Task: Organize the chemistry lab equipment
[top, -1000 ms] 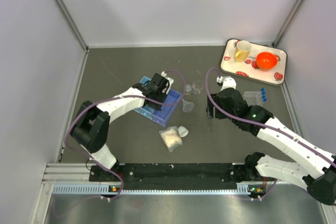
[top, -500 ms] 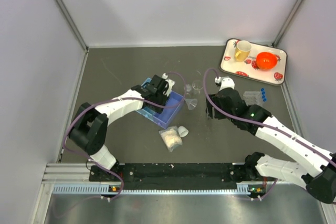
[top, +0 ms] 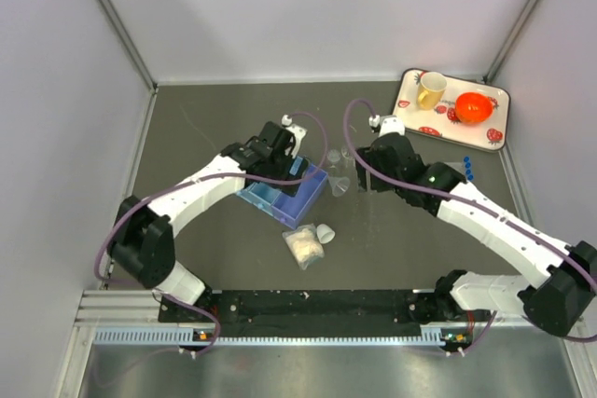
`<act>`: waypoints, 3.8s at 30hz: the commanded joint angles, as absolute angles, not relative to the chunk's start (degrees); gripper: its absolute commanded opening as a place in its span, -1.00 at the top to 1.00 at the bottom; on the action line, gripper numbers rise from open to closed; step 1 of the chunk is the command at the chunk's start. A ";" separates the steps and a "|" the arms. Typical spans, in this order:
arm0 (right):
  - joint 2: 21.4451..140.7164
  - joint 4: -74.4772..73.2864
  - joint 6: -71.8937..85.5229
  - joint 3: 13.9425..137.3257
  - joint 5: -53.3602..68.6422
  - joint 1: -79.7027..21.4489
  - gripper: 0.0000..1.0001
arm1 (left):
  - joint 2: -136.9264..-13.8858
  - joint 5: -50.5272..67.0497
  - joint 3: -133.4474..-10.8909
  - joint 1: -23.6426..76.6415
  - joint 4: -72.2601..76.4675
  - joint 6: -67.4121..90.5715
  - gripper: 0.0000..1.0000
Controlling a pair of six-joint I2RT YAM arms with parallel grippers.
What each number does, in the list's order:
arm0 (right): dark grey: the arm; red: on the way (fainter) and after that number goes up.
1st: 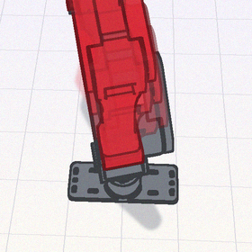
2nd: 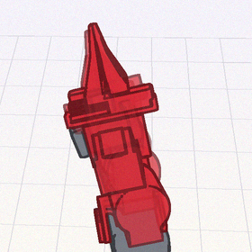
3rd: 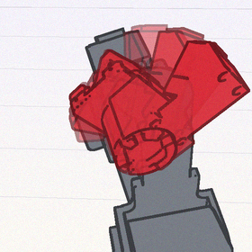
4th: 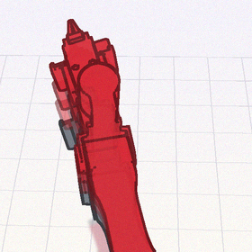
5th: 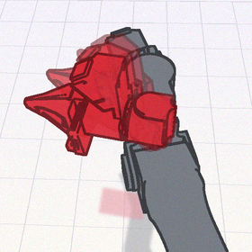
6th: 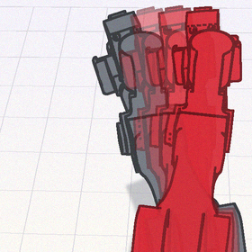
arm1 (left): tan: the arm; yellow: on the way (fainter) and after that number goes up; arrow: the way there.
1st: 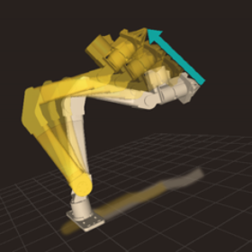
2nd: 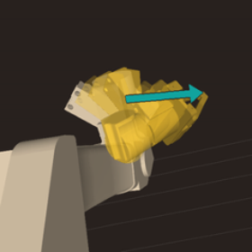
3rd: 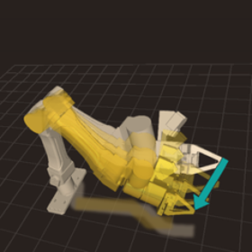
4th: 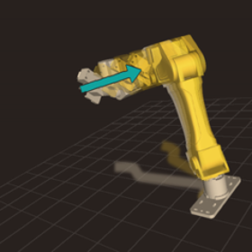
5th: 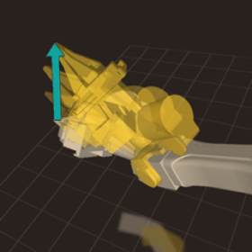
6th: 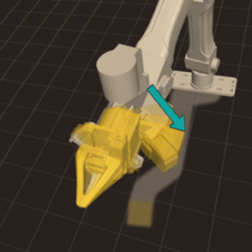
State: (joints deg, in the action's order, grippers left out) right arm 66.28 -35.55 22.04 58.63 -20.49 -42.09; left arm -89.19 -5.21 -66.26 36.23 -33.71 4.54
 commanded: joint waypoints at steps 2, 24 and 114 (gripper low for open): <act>72.24 -33.40 21.09 65.90 -19.96 -34.66 -0.52 | -81.13 -10.28 -75.13 35.95 -38.66 5.10 -0.98; 105.82 -31.82 22.76 87.54 -7.21 -22.24 -0.31 | -48.79 1.68 -64.78 35.33 -37.88 21.71 -0.98; 111.97 -36.91 -2.99 91.85 3.25 -54.14 1.00 | -37.88 2.90 -61.35 35.42 -45.53 15.56 -0.98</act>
State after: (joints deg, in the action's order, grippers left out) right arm 111.11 -38.79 -3.25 91.88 3.09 -53.15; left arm -37.41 2.13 -60.31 35.55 -47.20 16.34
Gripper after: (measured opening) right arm 0.058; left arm 0.990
